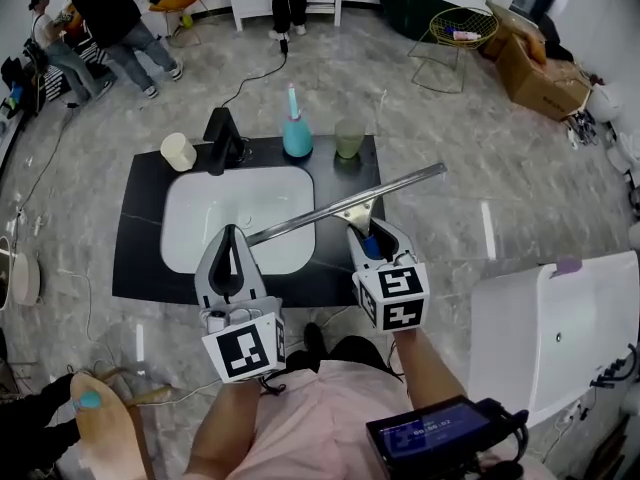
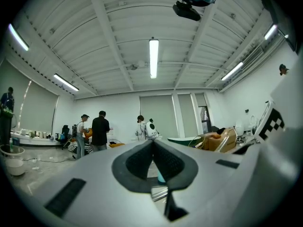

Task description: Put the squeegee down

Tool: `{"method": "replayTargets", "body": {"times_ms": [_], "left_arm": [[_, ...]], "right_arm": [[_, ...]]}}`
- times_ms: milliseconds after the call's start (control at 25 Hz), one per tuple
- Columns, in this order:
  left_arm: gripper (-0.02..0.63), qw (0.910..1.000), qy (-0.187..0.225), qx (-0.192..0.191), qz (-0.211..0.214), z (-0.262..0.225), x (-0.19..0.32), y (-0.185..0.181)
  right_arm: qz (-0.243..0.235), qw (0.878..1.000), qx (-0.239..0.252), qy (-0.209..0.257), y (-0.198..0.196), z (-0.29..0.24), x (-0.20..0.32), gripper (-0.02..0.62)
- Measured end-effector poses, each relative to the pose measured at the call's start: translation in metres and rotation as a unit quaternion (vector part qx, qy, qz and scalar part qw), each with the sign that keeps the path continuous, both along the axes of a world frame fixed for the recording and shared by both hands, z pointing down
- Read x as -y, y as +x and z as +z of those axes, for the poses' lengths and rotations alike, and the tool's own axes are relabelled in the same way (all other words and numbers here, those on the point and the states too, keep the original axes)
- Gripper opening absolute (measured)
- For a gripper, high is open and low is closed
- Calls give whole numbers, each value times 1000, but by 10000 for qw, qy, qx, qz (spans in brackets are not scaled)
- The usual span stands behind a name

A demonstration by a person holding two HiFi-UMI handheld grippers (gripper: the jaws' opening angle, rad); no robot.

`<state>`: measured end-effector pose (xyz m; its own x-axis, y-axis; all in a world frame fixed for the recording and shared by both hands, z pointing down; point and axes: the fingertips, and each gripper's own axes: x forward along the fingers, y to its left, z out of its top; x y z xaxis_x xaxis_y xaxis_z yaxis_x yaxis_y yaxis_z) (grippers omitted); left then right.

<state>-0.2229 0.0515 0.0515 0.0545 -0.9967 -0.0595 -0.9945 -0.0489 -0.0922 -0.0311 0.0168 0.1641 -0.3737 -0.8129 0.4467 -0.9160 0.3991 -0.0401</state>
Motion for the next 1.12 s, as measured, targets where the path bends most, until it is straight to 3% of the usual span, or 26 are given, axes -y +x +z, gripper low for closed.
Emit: {"method": "replayTargets", "body": {"times_ms": [680,1120], "left_arm": [[9,9998,-166,50,-43,11,60,27],[9,9985,-529,76,-121,37,74,39]], "right_arm": [[-108,9989,-93,-445,21,39,52,124],[-192,9954,-134,-934,30,83,61,124]]}}
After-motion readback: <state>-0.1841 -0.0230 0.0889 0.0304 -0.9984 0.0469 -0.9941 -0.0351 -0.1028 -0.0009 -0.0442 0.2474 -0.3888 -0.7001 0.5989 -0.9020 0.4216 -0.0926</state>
